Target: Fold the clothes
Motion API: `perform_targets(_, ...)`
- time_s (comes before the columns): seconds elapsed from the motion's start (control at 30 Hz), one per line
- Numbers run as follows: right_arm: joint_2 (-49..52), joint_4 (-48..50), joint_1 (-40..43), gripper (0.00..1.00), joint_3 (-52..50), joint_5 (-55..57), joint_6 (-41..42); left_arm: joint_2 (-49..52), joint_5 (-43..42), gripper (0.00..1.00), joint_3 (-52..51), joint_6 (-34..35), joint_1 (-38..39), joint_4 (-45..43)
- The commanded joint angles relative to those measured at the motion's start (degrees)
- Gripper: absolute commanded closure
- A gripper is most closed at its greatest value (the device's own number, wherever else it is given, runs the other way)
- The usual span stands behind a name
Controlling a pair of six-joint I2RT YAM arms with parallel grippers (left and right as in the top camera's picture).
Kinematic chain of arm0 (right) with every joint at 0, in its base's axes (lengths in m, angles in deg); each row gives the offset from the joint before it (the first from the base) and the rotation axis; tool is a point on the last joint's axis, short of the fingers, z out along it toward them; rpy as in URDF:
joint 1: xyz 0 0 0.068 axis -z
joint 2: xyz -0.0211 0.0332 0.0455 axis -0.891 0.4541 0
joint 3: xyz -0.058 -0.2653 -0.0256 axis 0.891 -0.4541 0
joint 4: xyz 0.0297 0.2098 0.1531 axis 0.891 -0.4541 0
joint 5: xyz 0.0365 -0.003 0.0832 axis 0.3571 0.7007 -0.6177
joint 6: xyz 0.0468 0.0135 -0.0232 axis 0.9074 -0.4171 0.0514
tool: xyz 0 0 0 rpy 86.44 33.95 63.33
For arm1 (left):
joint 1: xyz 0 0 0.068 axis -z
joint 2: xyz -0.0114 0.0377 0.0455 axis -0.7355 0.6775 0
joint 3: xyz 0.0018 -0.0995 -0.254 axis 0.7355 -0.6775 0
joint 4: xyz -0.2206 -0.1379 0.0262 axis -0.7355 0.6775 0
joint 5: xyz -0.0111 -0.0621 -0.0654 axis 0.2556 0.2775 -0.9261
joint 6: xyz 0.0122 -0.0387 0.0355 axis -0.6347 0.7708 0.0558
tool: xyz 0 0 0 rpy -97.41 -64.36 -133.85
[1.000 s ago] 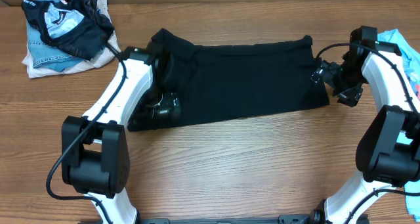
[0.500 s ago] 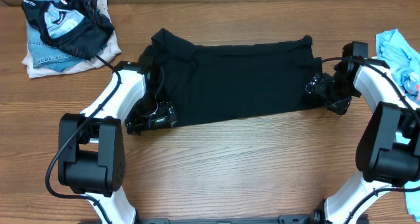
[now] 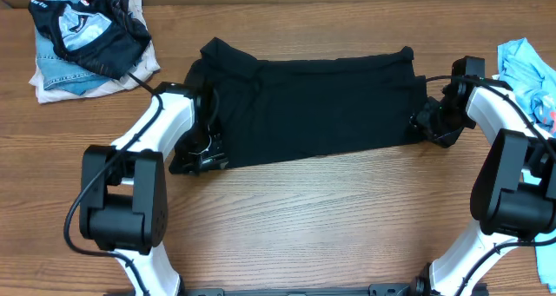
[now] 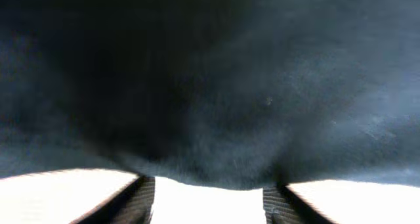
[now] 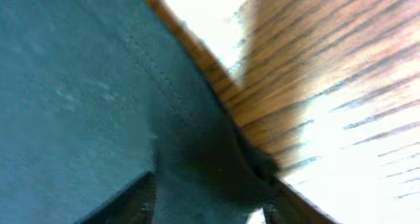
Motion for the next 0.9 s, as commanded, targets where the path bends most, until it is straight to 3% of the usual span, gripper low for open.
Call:
perform_targets(0.0,1.9,-1.3,0.0,0.67,-0.2,2.7,3.8,2.2,-0.7,0.66,-0.4,-0.3,-0.3,0.0)
perform_targets(0.17,1.9,-3.9,0.5,0.91,0.0,3.5,5.4,2.2,-0.6,0.95,-0.4,-0.3,-0.3,0.4)
perform_targets(0.2,1.8,-4.7,0.9,0.96,0.0,3.5,6.2,2.2,-0.5,0.96,-0.4,-0.4,-0.4,0.5)
perform_targets(0.87,-8.4,-15.2,6.9,0.95,0.0,4.6,7.2,1.0,4.4,0.96,1.7,-3.5,-9.6,4.7)
